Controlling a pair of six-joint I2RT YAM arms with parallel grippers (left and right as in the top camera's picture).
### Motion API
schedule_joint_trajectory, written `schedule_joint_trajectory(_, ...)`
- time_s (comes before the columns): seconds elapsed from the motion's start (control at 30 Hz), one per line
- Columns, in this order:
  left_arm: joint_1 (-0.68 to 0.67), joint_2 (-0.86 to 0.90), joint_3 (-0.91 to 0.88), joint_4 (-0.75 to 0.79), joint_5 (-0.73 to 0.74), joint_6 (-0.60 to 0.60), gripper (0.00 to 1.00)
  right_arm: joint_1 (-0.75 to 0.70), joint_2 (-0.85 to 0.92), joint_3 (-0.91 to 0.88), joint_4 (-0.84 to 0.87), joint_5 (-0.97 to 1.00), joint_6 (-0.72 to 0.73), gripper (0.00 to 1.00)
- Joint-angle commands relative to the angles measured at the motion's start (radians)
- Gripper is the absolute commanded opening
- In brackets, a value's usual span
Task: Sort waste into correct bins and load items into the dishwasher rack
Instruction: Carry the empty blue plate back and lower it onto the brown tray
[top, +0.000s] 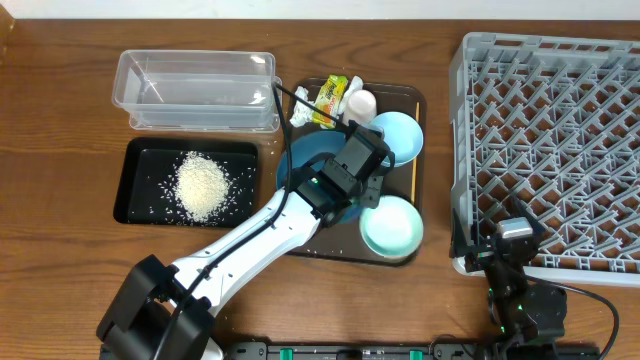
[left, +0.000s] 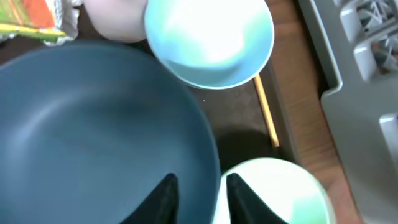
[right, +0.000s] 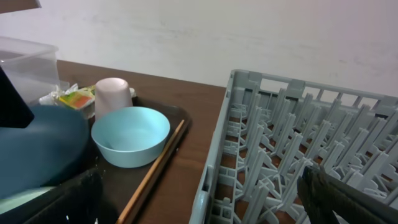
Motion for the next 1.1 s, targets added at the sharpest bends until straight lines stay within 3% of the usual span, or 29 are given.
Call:
schedule_joint_trajectory(0.0,0.000,0.012,0.006,-0.002,-0.005,-0.004,0.35,-0.006,-0.002,-0.003,-0.002,0.003,-0.010,0.99)
schedule_joint_trajectory(0.33,0.051,-0.042,0.042,0.003,-0.006,-0.003,0.63,-0.006,-0.002,-0.003,-0.002,0.003,-0.010,0.99)
schedule_joint_trajectory(0.7,0.243,-0.044,0.103,0.082,-0.005,-0.004,0.66,-0.006,-0.002,-0.003,-0.002,0.003,-0.010,0.99)
schedule_joint_trajectory(0.73,0.248,-0.043,0.103,0.082,-0.005,-0.004,0.64,-0.006,-0.002,-0.003,-0.002,0.003,-0.010,0.99)
schedule_joint_trajectory(0.87,0.242,-0.021,0.102,0.026,-0.005,-0.016,0.33,-0.006,-0.002,-0.003,-0.002,0.003,-0.010,0.99)
schedule_joint_trajectory(1.03,0.217,0.036,0.076,-0.052,-0.005,-0.065,0.08,-0.006,-0.002,-0.003,-0.002,0.003,-0.010,0.99)
schedule_joint_trajectory(1.07,0.212,0.051,0.070,-0.068,-0.005,-0.074,0.06,-0.006,-0.002,-0.003,-0.002,0.003,-0.010,0.99)
